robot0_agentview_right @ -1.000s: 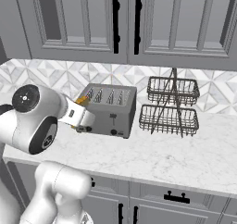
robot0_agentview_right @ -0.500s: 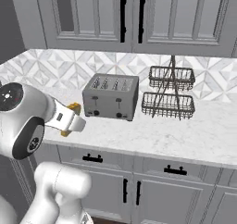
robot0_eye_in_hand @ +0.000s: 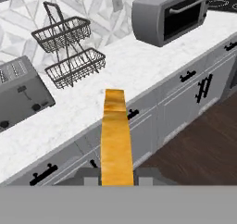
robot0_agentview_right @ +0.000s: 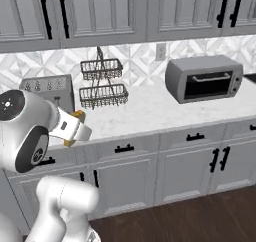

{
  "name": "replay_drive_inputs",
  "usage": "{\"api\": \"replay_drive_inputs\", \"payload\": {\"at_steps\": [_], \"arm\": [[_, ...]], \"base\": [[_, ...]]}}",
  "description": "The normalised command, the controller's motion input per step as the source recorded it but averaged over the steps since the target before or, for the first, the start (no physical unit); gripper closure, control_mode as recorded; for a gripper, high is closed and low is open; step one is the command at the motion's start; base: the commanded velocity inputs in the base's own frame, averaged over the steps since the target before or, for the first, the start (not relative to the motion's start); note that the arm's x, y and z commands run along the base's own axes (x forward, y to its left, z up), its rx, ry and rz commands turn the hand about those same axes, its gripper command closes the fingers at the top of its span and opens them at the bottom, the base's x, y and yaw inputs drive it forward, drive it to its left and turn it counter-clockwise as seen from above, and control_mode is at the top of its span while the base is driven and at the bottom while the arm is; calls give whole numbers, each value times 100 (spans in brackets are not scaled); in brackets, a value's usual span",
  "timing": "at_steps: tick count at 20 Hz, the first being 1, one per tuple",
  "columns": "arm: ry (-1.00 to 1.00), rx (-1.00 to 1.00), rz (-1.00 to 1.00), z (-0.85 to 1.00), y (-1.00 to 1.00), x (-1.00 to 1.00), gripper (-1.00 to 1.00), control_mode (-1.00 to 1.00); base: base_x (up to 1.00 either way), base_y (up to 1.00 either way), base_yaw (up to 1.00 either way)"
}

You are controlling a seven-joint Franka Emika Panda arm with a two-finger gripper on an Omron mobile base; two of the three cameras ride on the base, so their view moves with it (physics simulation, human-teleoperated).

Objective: Start the toaster. Once the lever pops up, take the bread to the plate on the dining counter.

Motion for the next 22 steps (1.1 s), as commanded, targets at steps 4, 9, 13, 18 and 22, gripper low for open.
{"api": "replay_drive_inputs", "payload": {"at_steps": [4, 9, 13, 18, 22], "arm": [[0, 0, 0, 0, 0, 0, 100, 100], [0, 0, 0, 0, 0, 0, 100, 100], [0, 0, 0, 0, 0, 0, 100, 100], [0, 0, 0, 0, 0, 0, 100, 100], [0, 0, 0, 0, 0, 0, 100, 100]], "base": [[0, -70, -80], [4, -80, -72], [36, -84, -59], [70, -85, -47], [98, -82, -35]]}}
